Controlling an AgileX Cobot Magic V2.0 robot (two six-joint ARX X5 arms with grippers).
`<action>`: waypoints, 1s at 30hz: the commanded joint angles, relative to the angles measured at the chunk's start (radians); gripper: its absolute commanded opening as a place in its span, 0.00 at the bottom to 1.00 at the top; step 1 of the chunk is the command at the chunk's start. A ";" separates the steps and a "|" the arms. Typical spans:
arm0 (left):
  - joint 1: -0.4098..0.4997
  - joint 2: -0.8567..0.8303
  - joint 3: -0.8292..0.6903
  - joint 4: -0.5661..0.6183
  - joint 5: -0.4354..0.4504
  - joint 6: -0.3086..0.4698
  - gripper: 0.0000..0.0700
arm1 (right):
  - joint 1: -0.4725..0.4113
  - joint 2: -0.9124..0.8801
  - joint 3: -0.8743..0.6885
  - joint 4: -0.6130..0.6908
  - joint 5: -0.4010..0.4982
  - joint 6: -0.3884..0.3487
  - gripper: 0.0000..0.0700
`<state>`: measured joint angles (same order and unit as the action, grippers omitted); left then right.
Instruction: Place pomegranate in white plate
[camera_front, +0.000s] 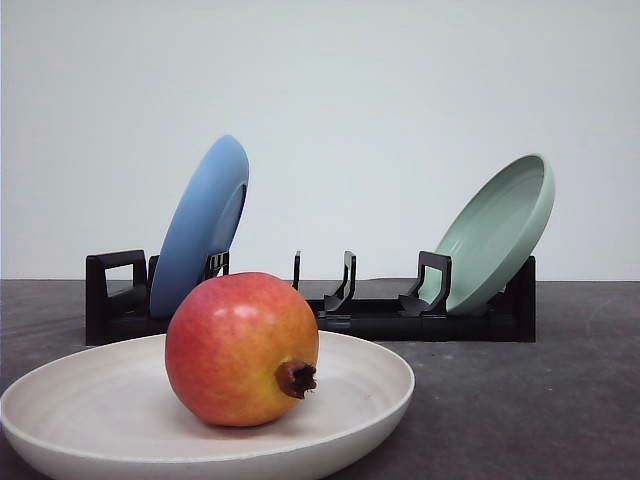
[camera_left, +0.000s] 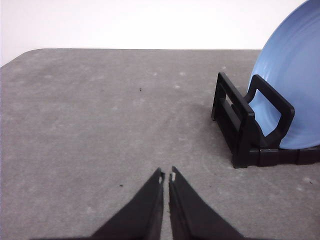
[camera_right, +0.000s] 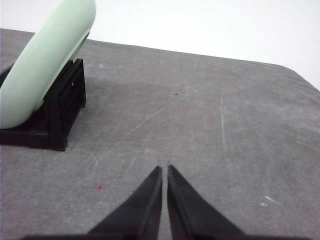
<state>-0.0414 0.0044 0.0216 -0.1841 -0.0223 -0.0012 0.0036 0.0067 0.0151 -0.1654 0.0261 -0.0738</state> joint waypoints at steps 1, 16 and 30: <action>0.001 -0.002 -0.010 -0.005 -0.005 -0.008 0.00 | -0.002 -0.003 -0.004 0.008 0.001 0.014 0.02; 0.001 -0.002 -0.010 -0.005 -0.005 -0.008 0.00 | -0.002 -0.003 -0.004 0.008 0.001 0.014 0.02; 0.001 -0.002 -0.010 -0.005 -0.005 -0.008 0.00 | -0.002 -0.003 -0.004 0.008 0.001 0.014 0.02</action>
<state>-0.0414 0.0044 0.0216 -0.1841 -0.0223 -0.0013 0.0036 0.0067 0.0151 -0.1654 0.0261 -0.0738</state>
